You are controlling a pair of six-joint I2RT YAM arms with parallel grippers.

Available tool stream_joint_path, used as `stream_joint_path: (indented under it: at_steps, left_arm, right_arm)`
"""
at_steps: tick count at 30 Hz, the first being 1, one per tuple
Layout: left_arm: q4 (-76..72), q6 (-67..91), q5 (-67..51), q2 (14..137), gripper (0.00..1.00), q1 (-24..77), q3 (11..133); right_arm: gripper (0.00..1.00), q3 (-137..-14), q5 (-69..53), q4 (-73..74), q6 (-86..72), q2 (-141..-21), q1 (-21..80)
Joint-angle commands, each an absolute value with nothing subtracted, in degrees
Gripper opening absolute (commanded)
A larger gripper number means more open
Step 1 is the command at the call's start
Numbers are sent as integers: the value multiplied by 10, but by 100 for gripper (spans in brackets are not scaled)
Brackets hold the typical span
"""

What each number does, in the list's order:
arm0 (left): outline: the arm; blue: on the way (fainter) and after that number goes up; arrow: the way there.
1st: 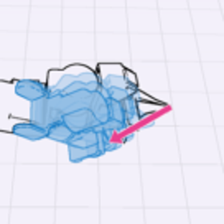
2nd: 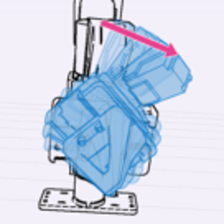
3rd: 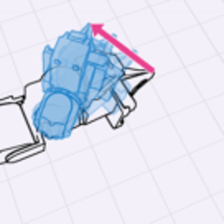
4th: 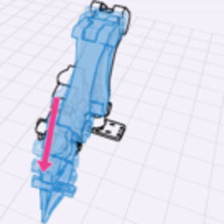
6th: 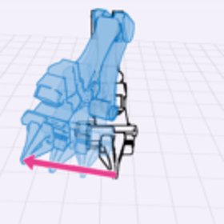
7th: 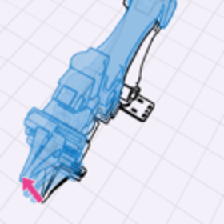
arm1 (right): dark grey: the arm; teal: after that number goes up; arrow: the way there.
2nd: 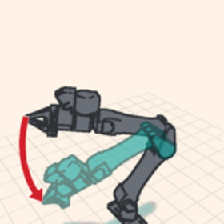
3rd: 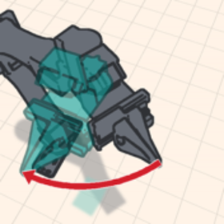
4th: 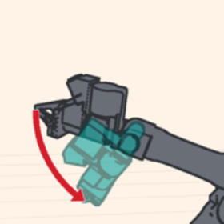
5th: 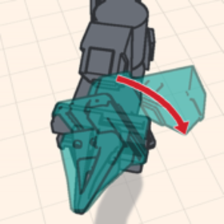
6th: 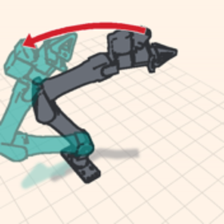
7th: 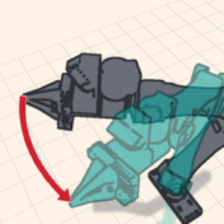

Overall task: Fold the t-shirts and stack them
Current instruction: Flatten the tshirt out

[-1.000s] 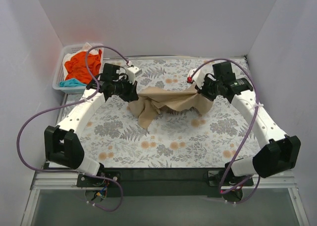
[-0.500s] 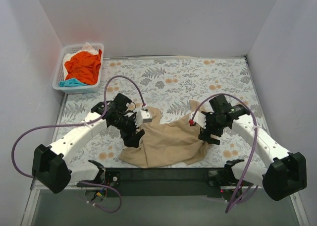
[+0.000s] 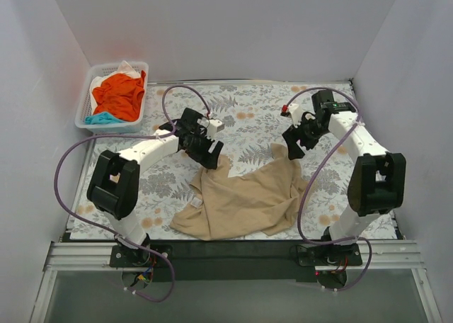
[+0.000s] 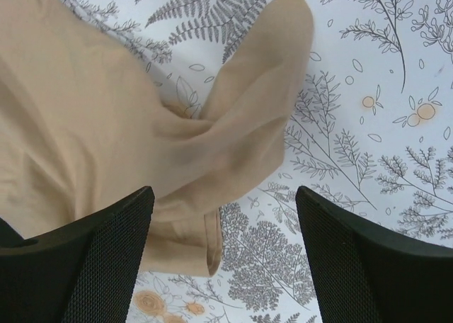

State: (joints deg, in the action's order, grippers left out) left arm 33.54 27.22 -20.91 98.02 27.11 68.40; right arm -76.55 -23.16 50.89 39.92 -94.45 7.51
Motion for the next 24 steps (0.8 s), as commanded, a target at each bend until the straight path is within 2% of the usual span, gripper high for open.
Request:
stream_joint_path:
  at_steps: [1,4,7,10,13,14,15,16,17,18,24]
  left_arm:
    - [296,311,-155,990,69,272,706]
    - [280,322,-131,1014,70,274,708]
    - [280,332,-128,1044,66,276,721]
    - [282,338,-138,1060,61,277,726]
    - [287,341,-149,1073,49,276,734]
    - [287,341,-152,1075,37,276,736]
    - [289,341,-153,1077,27,276,743]
    - [288,346,-155,1075,5,269,748]
    - [289,352,-156,1074,4,261,755]
    - [291,358,-158,1071,0,251,776]
    - [300,334,-194,1007,0,162,843]
  right_arm:
    - [74,-808,-237,481,320,-976,76]
    - [75,-810,-222,456,294,-1012,76]
    - [75,-820,-228,454,274,-1047,76]
    - [68,-825,-231,457,268,-1074,76]
    - [51,-824,-238,458,268,-1091,76]
    - [34,-824,-240,459,268,-1095,76]
    - [23,-827,-239,458,267,-1095,76]
    - [2,-836,-236,459,267,-1092,74]
    - [1,-836,-235,459,265,-1088,70]
    - [1,-847,-234,460,265,-1084,61]
    - [1,-896,-246,461,277,-1011,6]
